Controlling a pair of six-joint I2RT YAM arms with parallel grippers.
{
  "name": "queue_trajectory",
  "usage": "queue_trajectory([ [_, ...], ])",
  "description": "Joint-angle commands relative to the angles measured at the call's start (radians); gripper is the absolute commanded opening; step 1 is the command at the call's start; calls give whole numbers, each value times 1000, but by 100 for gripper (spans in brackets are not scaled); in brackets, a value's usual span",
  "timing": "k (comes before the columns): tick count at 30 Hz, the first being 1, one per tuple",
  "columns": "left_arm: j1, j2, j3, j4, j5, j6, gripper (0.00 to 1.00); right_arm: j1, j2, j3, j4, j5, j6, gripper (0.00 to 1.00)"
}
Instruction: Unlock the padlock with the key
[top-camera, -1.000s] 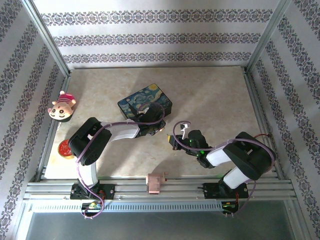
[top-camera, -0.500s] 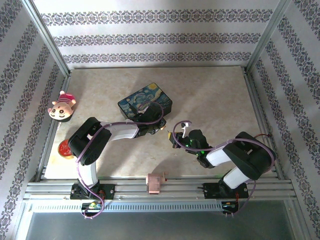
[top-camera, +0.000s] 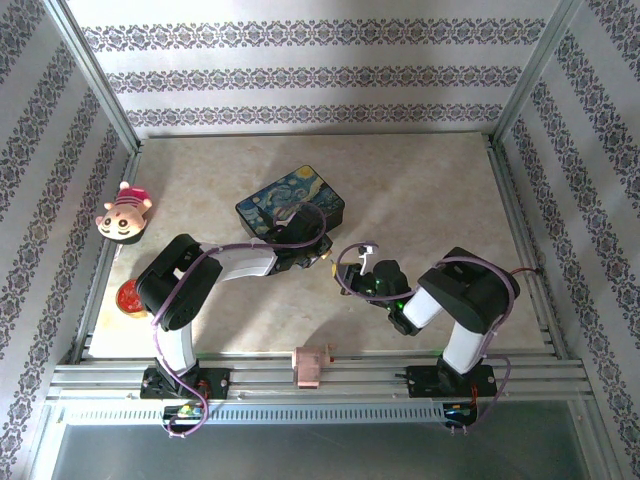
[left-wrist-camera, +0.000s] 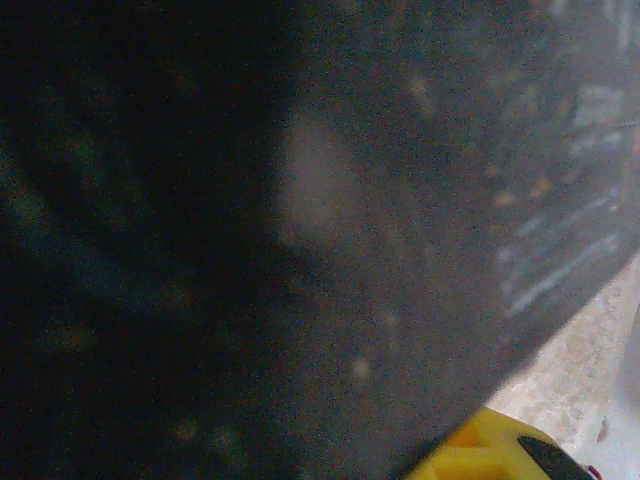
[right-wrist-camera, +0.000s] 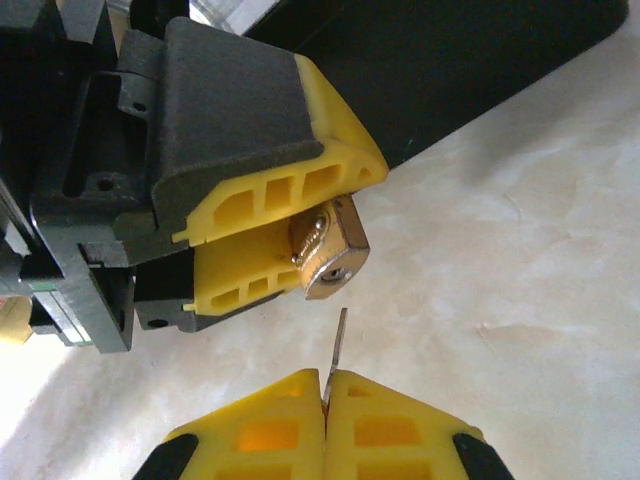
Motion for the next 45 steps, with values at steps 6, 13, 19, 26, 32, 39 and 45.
queue_trajectory([
  [6,12,35,-16,36,137,-115,9,10,42,39,113,-8,4,0],
  [13,12,38,-19,49,146,-118,9,8,47,41,113,-4,7,0],
  [19,12,35,-19,56,154,-116,9,7,52,45,113,3,8,0],
  [26,12,33,-33,70,156,-122,9,6,52,46,114,38,7,0],
  [32,12,33,-40,84,161,-128,9,5,52,43,114,61,5,0],
  [39,12,34,-43,88,161,-130,9,-1,49,30,115,68,10,0],
  [45,12,37,-42,93,164,-132,8,-4,69,46,115,46,25,0],
])
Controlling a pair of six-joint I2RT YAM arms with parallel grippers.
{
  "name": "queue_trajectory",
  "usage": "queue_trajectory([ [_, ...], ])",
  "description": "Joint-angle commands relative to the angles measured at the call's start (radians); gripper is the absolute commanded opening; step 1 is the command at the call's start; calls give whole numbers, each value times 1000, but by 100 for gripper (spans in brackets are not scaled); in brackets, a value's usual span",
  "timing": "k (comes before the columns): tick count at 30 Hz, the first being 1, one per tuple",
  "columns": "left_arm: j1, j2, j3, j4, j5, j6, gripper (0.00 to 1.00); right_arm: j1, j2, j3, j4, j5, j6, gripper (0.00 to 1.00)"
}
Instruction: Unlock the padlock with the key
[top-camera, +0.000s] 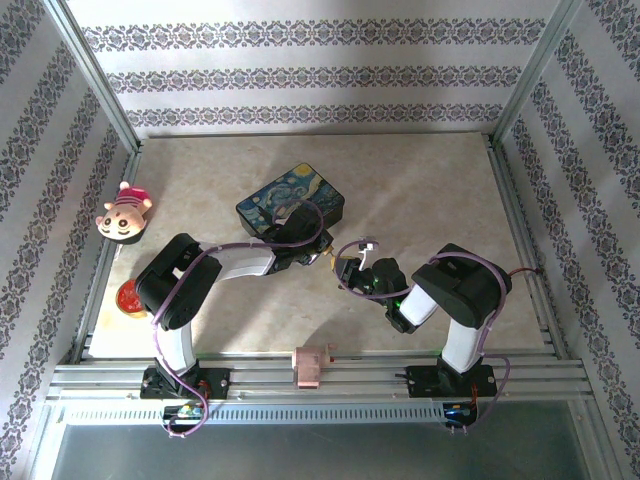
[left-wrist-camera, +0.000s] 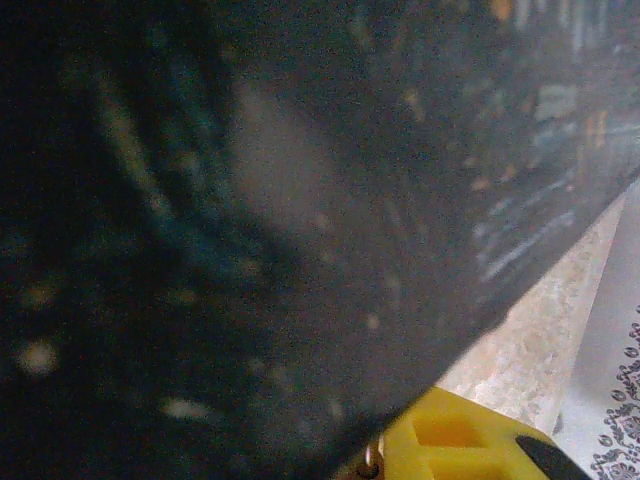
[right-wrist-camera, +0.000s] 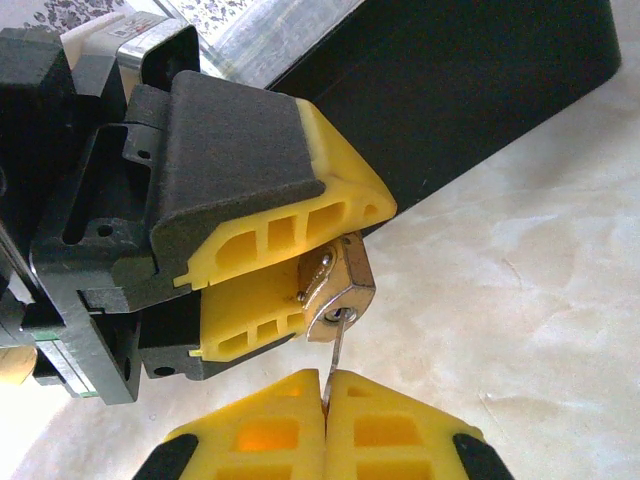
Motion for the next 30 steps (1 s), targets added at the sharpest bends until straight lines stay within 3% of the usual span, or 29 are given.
queue_trajectory([
  [1,0,37,-31,30,133,-103,8,-4,29,24,45,-11,23,0],
  [17,0,37,-39,42,138,-103,8,-35,35,38,45,-88,68,0],
  [19,0,38,-41,46,139,-105,3,-55,29,38,45,-116,83,0],
  [30,1,33,-52,67,147,-102,2,-114,117,118,45,-294,183,0],
])
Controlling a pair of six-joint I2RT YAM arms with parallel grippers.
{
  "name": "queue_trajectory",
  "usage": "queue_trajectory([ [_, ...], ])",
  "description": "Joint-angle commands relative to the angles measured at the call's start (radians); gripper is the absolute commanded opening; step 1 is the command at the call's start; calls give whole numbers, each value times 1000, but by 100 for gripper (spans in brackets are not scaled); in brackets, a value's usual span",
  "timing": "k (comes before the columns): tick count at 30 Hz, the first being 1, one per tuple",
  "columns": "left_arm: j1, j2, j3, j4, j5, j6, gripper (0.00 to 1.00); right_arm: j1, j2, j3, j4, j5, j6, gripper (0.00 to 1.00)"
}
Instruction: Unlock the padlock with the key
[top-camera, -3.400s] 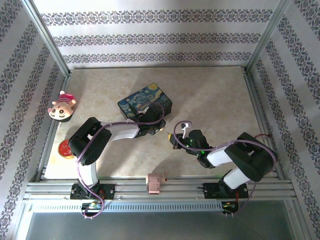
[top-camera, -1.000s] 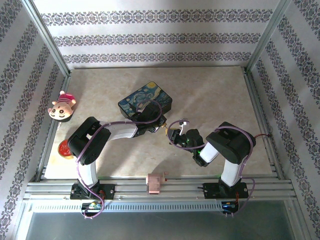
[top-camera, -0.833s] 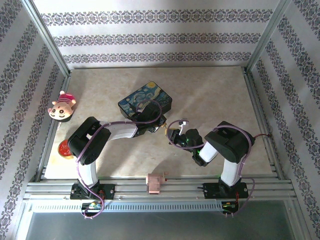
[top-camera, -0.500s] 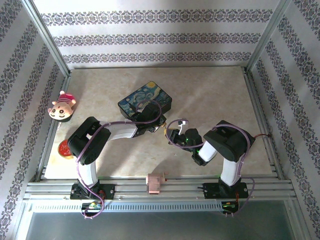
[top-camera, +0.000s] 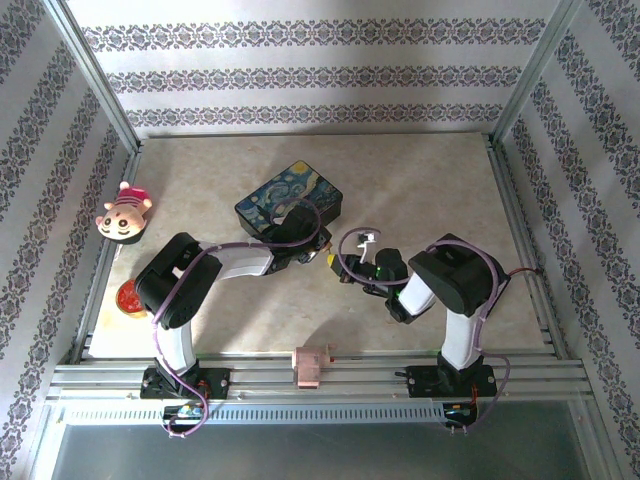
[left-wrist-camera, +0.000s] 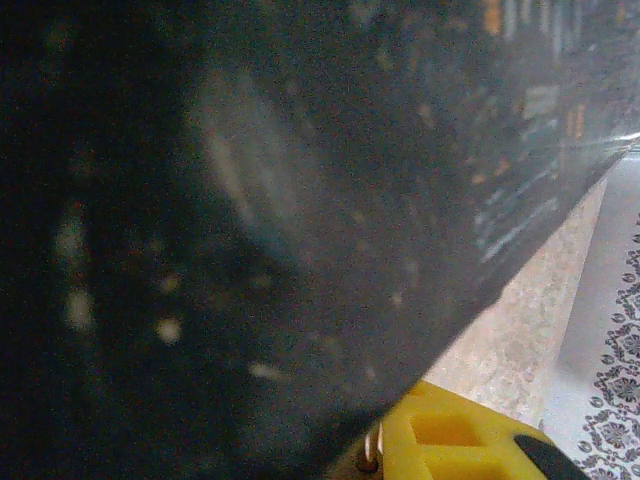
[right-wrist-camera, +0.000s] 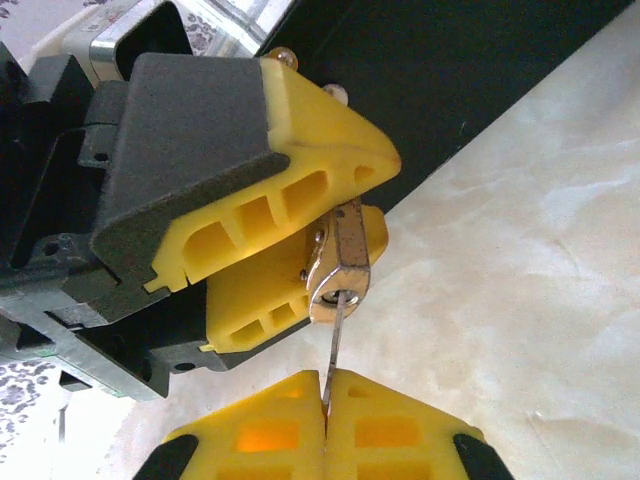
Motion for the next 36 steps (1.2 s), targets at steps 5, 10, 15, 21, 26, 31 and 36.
queue_trajectory([
  [5,-13,29,-35,3,154,-98,2,-20,36,43,32,-33,45,0],
  [10,-13,30,-40,6,161,-95,1,-58,7,15,32,-38,50,0],
  [15,-12,23,-46,9,161,-94,0,-89,-5,8,32,-63,60,0],
  [21,-10,21,-48,2,166,-84,0,-105,1,23,32,-90,70,0],
  [26,-7,19,-56,7,167,-86,0,-128,-1,26,31,-115,92,0],
  [31,-7,20,-58,11,170,-86,0,-145,13,48,30,-155,131,0],
  [36,-7,16,-62,14,171,-86,0,-160,52,74,30,-193,180,0],
])
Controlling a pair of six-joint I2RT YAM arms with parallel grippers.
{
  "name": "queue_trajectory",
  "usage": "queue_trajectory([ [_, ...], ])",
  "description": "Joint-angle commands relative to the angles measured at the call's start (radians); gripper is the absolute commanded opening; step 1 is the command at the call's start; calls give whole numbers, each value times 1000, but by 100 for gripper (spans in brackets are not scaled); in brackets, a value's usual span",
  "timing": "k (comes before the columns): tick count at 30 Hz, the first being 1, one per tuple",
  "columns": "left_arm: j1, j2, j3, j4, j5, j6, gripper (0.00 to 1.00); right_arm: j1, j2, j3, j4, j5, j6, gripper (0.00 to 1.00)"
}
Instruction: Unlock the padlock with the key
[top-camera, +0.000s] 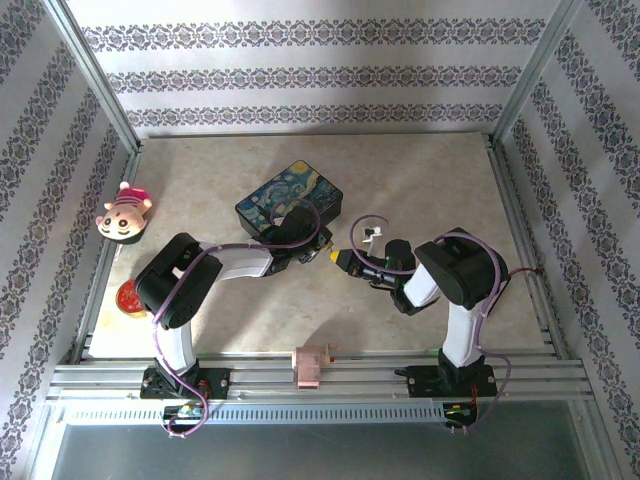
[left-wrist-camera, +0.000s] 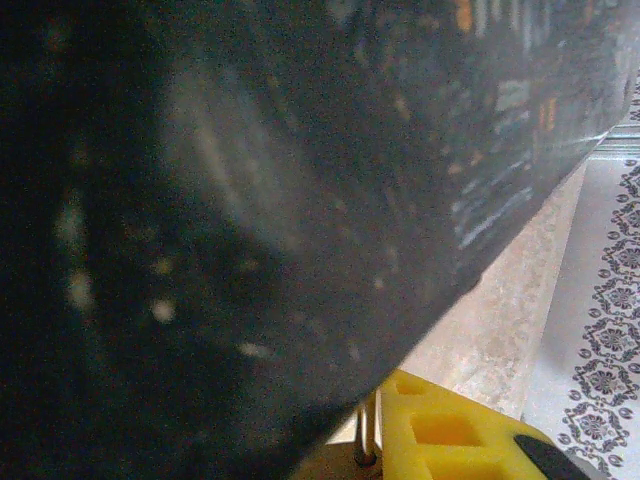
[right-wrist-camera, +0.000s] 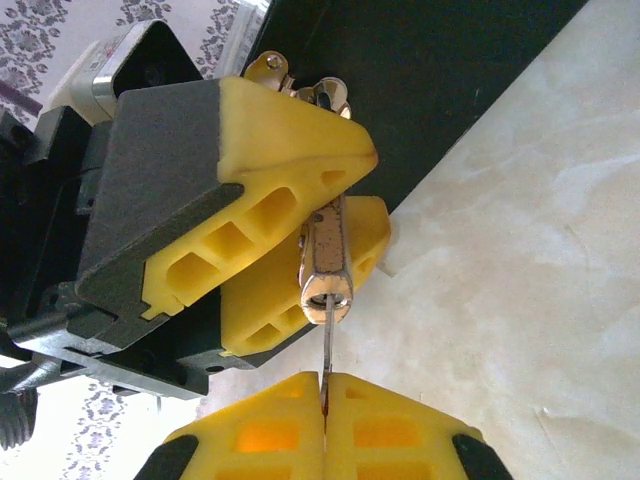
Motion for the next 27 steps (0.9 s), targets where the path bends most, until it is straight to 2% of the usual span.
queue_trajectory([
  [1,-9,17,-43,-42,161,-80,0,-39,34,46,31,46,55,0],
  [18,-8,16,-49,-33,163,-80,0,-84,54,78,31,3,129,0],
  [27,-9,18,-44,-27,166,-83,0,-70,67,87,32,10,121,0],
])
